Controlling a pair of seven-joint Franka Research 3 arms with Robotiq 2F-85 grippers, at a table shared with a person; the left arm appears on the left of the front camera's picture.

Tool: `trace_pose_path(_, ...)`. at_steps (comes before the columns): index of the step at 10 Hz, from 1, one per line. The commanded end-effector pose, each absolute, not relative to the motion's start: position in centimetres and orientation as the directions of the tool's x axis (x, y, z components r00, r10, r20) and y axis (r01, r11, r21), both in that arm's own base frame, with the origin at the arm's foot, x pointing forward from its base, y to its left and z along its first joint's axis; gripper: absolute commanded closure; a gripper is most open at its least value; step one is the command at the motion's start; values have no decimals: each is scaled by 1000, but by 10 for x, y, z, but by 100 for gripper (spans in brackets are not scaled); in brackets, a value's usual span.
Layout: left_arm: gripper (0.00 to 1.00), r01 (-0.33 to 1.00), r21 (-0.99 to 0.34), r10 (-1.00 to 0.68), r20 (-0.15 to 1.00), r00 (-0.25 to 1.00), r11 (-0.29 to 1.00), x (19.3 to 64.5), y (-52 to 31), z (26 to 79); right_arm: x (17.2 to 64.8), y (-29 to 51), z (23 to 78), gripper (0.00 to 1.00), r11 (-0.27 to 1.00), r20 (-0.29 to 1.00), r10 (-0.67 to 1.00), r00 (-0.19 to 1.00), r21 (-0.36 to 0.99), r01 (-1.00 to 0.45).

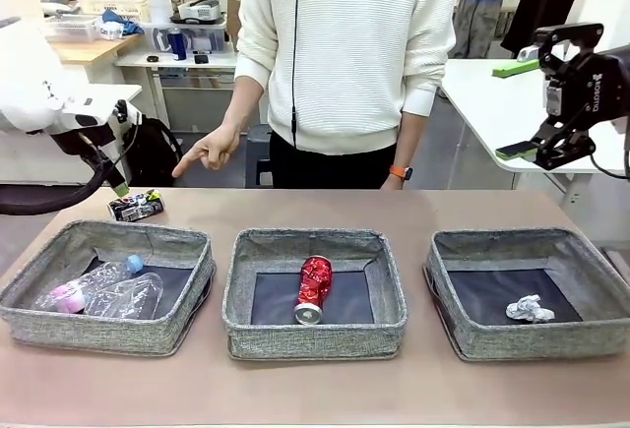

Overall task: Sort the waste into the appropriate baskets.
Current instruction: Pick up the waste item pointed out by the person.

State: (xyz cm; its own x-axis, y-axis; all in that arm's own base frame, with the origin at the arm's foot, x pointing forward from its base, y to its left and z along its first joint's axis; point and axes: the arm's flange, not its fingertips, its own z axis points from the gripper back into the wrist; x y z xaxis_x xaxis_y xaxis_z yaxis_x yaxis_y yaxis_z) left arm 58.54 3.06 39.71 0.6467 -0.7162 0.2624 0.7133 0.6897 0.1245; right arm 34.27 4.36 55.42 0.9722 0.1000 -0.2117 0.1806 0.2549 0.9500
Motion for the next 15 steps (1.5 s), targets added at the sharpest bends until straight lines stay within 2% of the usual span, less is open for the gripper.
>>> trace_pose_path(1,0,695,170,-713,254,654,699,599,30,388,345,43,558,0,235,-191,110,975,959,161)
trace_pose_path(11,0,694,149,-699,316,641,704,635,13,363,345,43,558,0,235,-191,110,975,959,161)
trace_pose_path(15,0,717,29,-695,273,665,697,642,9,333,345,43,558,0,235,-191,110,975,959,161)
